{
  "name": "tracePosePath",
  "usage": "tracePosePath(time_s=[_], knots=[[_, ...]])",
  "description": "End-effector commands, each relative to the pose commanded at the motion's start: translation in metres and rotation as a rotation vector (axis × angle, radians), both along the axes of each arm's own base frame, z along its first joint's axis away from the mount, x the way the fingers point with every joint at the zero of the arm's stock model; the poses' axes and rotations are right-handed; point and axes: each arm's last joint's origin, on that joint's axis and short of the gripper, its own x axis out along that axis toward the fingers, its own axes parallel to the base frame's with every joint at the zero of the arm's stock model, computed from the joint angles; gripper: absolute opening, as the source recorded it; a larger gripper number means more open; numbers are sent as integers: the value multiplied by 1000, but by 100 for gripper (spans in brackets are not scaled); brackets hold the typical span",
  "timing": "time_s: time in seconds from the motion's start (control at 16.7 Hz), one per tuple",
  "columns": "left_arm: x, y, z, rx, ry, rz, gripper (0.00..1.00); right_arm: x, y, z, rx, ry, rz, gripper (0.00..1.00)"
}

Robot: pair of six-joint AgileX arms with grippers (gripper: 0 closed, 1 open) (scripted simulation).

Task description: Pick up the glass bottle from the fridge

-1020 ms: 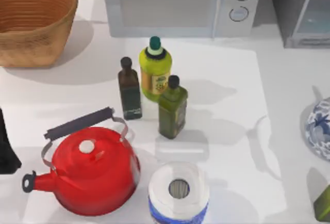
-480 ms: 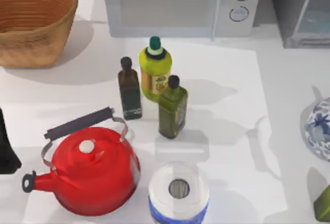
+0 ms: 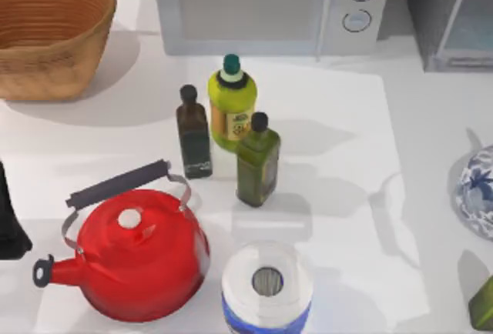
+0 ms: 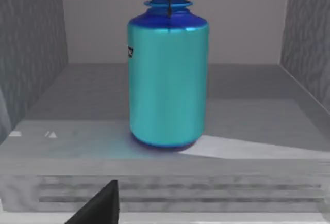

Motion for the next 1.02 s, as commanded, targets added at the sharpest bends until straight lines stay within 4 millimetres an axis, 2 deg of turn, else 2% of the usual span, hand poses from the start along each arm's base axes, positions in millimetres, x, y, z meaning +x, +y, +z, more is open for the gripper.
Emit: tracePosePath(time_s=[0.24, 0.42, 0.54, 0.72, 1.02], knots=[[0, 0, 0, 0, 0, 0, 100, 63, -1, -3, 1, -1, 6, 100], [0, 0, 0, 0, 0, 0, 100, 113, 7, -6, 2, 2, 9, 100], [0, 0, 0, 0, 0, 0, 100, 138, 16, -7, 2, 5, 8, 100], [0, 0, 0, 0, 0, 0, 100, 157, 24, -7, 4, 11, 5, 100], [0, 0, 0, 0, 0, 0, 100, 157, 23, -7, 3, 9, 3, 100]])
